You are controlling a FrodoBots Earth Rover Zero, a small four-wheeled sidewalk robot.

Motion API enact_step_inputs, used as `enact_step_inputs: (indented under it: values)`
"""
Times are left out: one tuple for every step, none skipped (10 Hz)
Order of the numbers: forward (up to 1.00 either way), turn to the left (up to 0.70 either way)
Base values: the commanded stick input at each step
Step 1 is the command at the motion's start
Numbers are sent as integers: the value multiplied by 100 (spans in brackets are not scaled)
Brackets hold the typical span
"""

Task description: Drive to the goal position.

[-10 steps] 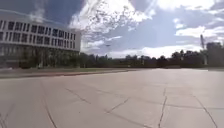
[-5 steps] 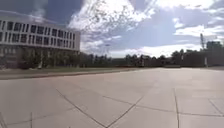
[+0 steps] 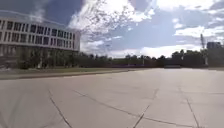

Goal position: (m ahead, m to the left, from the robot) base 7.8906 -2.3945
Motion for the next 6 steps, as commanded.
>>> enact_step_inputs:
  values:
    - [70,-1]
    - [70,-1]
    - [70,-1]
    - [70,-1]
    - [70,-1]
    - [70,-1]
